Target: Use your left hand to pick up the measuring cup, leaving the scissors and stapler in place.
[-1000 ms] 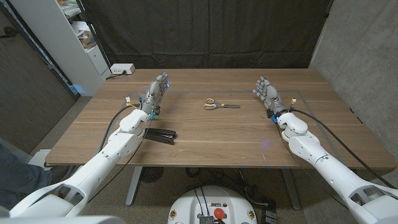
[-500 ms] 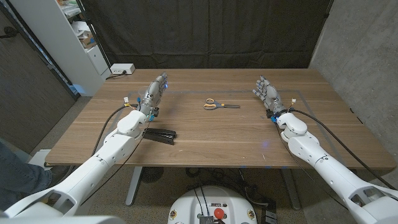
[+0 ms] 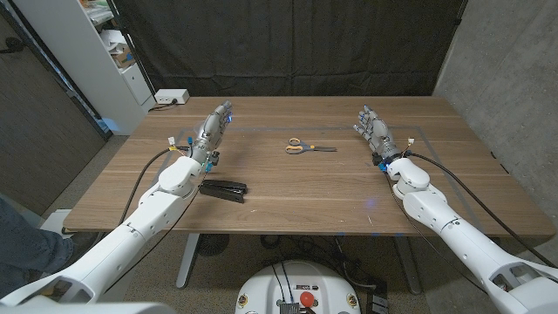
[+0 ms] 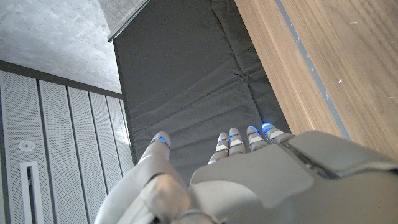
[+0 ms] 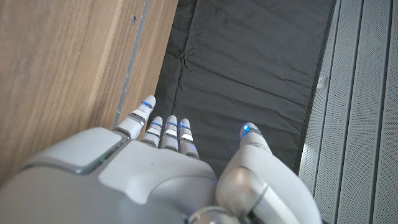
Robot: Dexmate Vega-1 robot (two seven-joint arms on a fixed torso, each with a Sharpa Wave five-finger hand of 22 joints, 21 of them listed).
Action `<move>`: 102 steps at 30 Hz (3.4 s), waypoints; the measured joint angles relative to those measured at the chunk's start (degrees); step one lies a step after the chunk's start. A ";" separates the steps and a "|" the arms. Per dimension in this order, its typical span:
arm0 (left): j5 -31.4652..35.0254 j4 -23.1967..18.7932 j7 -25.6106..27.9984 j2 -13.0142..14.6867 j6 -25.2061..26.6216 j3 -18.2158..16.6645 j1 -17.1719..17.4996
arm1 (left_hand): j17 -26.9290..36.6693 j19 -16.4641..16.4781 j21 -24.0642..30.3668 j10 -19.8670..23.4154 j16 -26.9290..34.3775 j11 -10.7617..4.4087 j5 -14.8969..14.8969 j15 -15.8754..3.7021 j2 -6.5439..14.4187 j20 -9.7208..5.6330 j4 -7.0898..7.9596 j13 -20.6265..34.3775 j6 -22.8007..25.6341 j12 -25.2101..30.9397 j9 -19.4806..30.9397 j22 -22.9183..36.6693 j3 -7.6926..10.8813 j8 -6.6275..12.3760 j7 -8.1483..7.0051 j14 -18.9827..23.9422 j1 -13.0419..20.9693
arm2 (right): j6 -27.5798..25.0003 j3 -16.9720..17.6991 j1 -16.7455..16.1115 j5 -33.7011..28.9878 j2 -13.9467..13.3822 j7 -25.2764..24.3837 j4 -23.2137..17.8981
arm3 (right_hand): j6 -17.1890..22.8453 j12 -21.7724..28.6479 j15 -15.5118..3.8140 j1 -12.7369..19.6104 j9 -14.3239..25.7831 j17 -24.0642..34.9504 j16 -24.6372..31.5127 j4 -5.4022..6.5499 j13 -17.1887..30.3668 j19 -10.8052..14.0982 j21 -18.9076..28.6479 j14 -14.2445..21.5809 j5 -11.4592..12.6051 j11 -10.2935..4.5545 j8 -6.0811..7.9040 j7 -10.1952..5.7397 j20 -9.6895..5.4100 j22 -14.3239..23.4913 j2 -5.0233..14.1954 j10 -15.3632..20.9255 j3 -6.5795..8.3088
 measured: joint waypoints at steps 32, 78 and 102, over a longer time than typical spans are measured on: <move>2.08 -6.24 3.36 2.71 -2.06 -3.34 6.29 | -0.14 0.23 0.41 1.33 0.00 0.10 0.00 -0.07 0.30 0.23 -0.50 -0.01 1.33 0.21 0.00 -0.01 -0.01 0.40 -0.31 1.18 0.30 | -0.04 0.00 -0.30 -0.08 -0.62 0.38 -0.55 | 0.33 0.00 0.31 0.00 -0.01 0.00 0.00 0.00 -0.01 0.00 0.00 0.32 0.00 0.00 0.00 0.29 0.00 0.00 0.00 0.00 0.00; 2.98 -16.08 7.94 7.58 0.09 -11.93 18.19 | -0.13 0.97 0.41 1.63 0.00 -0.20 0.00 -0.19 0.30 0.55 -0.93 -0.01 1.95 0.21 -0.01 -0.01 -0.08 0.40 -0.09 1.65 0.30 | -0.31 -0.14 -0.02 -0.25 -0.63 0.48 -0.51 | 0.50 0.00 0.31 0.00 -0.01 -0.01 0.00 -0.25 -0.01 0.00 0.00 0.31 0.40 0.32 0.00 0.11 0.00 -0.01 0.00 0.32 -0.25; 3.10 -17.59 6.71 7.40 -2.18 -16.96 23.09 | -0.12 1.03 0.41 1.62 0.00 -0.19 0.00 -0.19 0.30 0.62 -1.04 -0.01 2.34 0.21 -0.01 -0.02 -0.09 0.40 -0.31 1.65 0.30 | -0.82 -1.16 1.18 -1.15 -0.09 0.60 -0.18 | 0.50 0.00 0.31 0.00 -0.01 -0.01 0.00 -0.49 -0.01 0.00 0.00 0.31 0.39 0.31 0.00 0.11 0.00 -0.01 0.00 0.31 -0.49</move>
